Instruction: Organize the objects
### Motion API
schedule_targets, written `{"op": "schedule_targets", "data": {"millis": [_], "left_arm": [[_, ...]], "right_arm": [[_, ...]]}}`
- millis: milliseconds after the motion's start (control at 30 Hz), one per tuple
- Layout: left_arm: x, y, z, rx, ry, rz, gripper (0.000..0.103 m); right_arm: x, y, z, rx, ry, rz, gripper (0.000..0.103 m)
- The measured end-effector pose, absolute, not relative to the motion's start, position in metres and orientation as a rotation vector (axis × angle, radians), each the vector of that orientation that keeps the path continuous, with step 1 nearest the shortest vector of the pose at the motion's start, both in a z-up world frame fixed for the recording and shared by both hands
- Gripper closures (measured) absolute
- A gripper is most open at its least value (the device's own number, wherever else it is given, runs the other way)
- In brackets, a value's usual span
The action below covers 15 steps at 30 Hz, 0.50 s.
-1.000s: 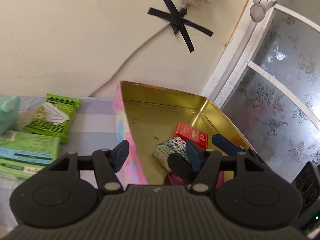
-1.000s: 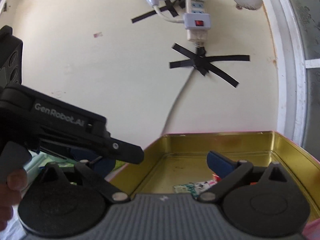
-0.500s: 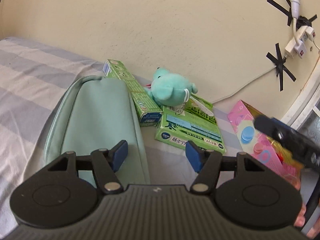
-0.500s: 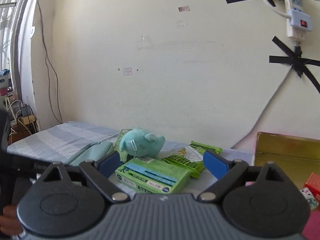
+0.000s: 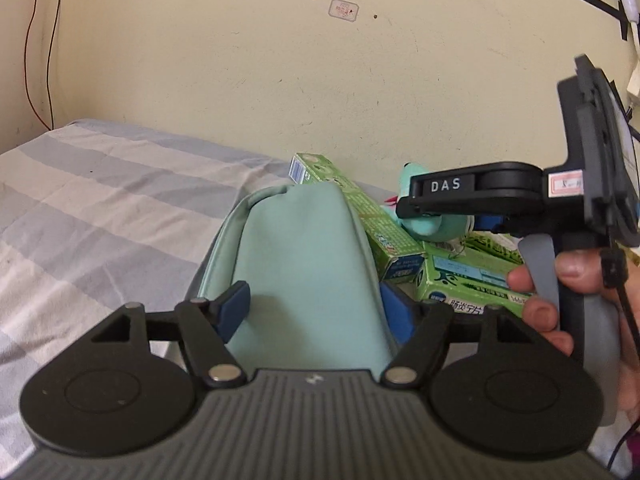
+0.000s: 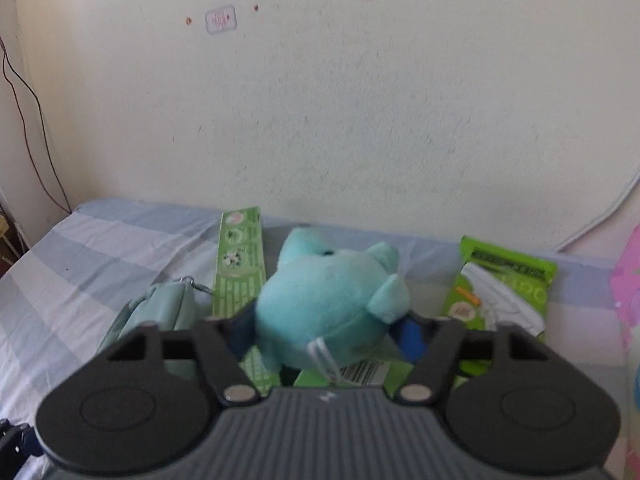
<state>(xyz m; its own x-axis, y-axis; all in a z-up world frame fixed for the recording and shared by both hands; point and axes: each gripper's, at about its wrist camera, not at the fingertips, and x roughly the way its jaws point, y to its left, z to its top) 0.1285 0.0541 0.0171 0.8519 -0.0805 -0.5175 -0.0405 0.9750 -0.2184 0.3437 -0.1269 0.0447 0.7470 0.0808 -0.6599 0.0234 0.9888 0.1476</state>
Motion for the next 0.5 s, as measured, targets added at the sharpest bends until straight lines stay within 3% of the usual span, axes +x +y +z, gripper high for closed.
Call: {"op": "schedule_targets", "data": {"millis": [267,500], "left_arm": [[0.123,0.062,0.024,-0.383,0.481,-0.188,0.030],[0.116,0.042,0.024,-0.467,0.541,-0.590,0.023]], "right_arm": [[0.228,-0.176,0.091,0.190,0.534,0.205,0.044],[0.108,-0.232,0.056,0.189,0.630,0.431,0.037]]}}
